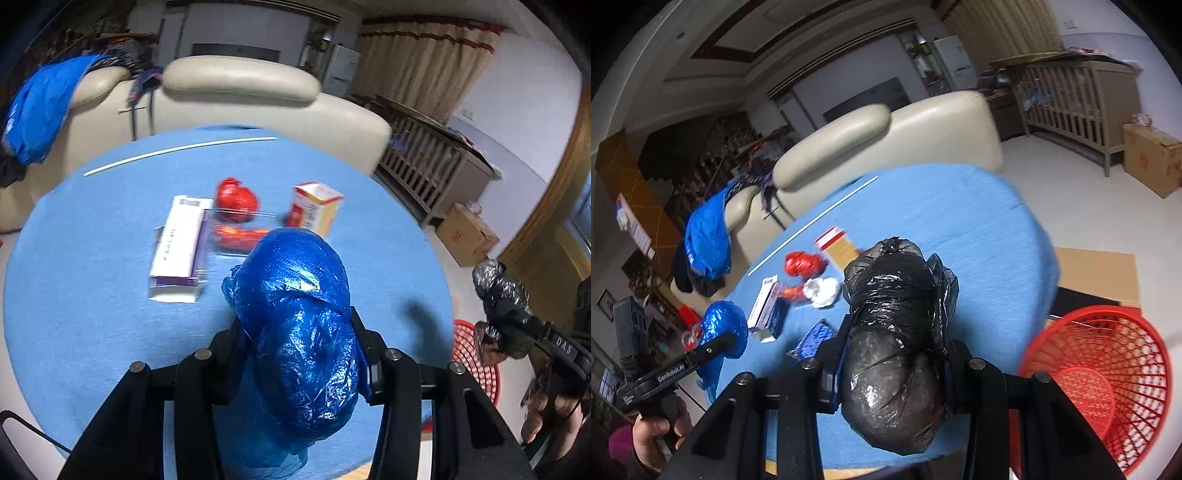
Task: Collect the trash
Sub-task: 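Carry both bags to the red wastebasket and open both tools over it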
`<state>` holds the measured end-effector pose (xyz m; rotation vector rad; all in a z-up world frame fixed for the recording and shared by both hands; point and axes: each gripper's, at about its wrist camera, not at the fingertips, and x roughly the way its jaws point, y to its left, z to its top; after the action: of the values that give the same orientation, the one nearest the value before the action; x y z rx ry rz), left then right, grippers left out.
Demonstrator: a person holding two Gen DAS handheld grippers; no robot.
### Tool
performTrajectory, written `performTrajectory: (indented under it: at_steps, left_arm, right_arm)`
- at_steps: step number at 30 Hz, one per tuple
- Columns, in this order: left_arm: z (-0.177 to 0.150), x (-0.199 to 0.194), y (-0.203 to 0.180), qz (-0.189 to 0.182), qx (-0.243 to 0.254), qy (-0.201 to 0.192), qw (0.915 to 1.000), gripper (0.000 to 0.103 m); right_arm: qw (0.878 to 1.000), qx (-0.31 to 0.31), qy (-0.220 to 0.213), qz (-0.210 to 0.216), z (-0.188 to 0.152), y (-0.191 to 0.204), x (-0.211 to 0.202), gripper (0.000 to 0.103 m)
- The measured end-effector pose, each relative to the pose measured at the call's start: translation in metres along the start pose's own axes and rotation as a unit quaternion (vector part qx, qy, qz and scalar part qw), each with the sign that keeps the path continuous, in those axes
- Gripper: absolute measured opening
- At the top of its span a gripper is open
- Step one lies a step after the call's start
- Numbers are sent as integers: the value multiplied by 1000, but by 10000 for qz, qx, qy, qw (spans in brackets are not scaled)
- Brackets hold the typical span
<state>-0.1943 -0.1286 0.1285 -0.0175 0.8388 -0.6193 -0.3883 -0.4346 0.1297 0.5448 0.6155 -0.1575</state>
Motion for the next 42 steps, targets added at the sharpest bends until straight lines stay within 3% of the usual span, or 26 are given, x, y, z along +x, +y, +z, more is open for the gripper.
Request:
performTrajectory:
  at_steps: [12, 19, 27, 29, 30, 31, 32, 36, 42]
  left_arm:
    - [2, 13, -113, -876, 1038, 171, 9906, 50]
    - [-5, 29, -173, -1211, 1531, 306, 9803, 50]
    - [-16, 44, -215, -1346, 1961, 479, 9701, 50]
    - [-16, 46, -220, -1362, 1992, 484, 9692, 50]
    - [-17, 48, -223, -1365, 2018, 483, 9687, 50]
    - [-18, 50, -226, -1374, 2032, 501, 9681, 50]
    - [-19, 53, -228, -1377, 2053, 528, 9675, 50]
    - [-23, 64, -239, -1414, 2173, 631, 9638, 50]
    - [-31, 82, -265, -1584, 2467, 803, 9527, 50]
  right_arm:
    - [9942, 644, -417, -749, -13, -83, -65, 41]
    - [9871, 959, -326, -1240, -34, -135, -74, 42]
    - [9799, 1252, 99, -1550, -63, -178, -51, 42]
    - [9779, 1336, 230, -1594, -69, -185, -44, 44]
    - [9758, 1411, 329, -1636, -72, -190, -40, 52]
    - [9740, 1462, 406, -1682, -75, -193, -37, 67]
    - [9720, 1515, 454, -1740, -77, -196, -35, 72]
    - [9689, 1720, 364, -1743, -79, -206, -41, 75]
    - [9616, 2060, -159, -1807, -71, -215, -79, 76]
